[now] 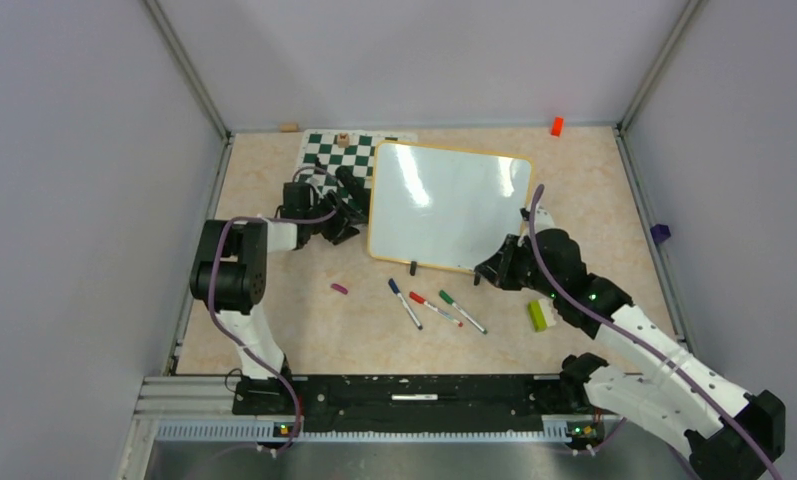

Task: Write a sentence on the whiteboard
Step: Move the whiteboard to the center of the board.

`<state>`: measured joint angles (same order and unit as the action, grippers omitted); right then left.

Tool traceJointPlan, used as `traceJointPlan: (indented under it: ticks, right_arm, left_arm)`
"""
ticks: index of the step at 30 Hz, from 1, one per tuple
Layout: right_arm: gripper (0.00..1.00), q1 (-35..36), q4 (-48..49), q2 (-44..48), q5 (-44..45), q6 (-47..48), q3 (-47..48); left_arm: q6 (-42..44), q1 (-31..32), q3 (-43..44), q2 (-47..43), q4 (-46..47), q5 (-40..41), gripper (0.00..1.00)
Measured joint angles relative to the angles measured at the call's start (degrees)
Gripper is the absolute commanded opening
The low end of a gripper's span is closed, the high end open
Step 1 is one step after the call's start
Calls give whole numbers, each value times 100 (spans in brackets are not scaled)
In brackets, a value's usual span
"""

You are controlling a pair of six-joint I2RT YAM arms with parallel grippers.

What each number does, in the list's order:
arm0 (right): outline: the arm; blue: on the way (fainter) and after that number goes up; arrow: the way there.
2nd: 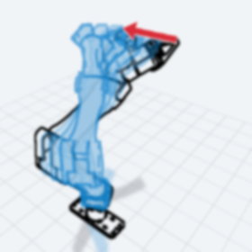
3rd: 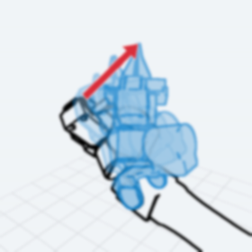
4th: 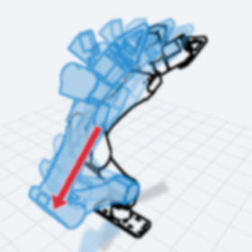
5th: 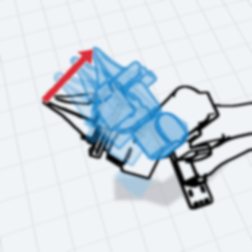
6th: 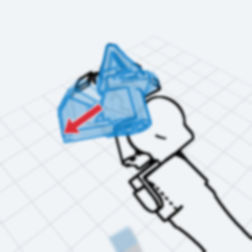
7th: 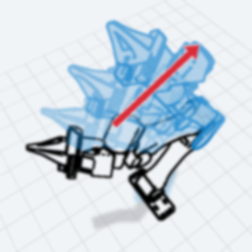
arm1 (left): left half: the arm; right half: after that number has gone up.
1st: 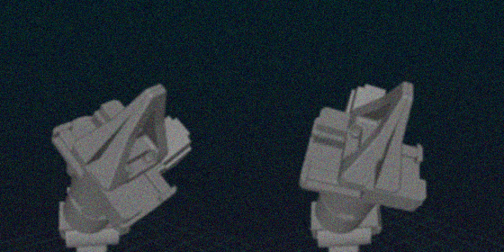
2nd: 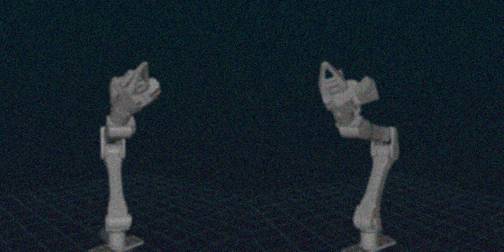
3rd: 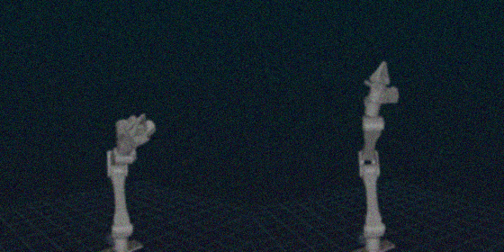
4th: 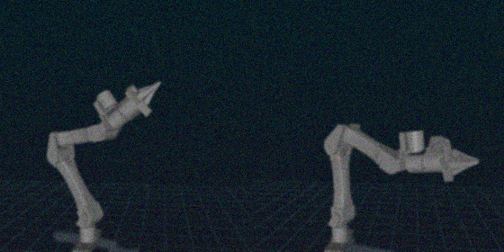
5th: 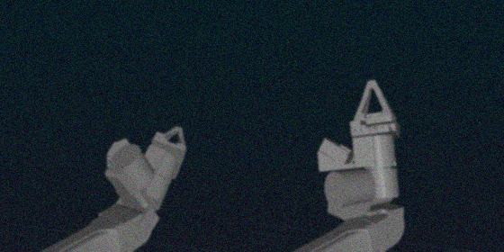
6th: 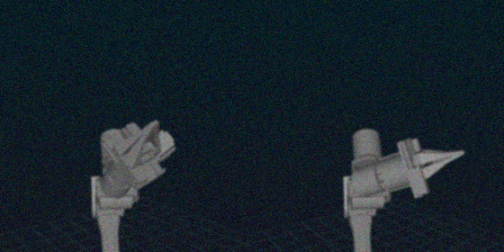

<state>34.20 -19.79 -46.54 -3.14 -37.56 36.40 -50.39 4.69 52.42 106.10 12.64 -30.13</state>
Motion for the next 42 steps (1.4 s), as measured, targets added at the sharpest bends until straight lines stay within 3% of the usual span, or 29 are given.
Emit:
traceJointPlan:
  ticks: [12,30,42]
  right_arm:
    - [0,0,0,125,7,-17,-118]
    - [0,0,-46,203,96,-22,-190]
    - [0,0,-129,234,72,-4,-188]
  left_arm:
    - [-533,503,-138,264,584,-422,53]
    - [-623,940,-946,-374,614,-422,54]
    - [92,782,-925,-944,-376,-146,55]
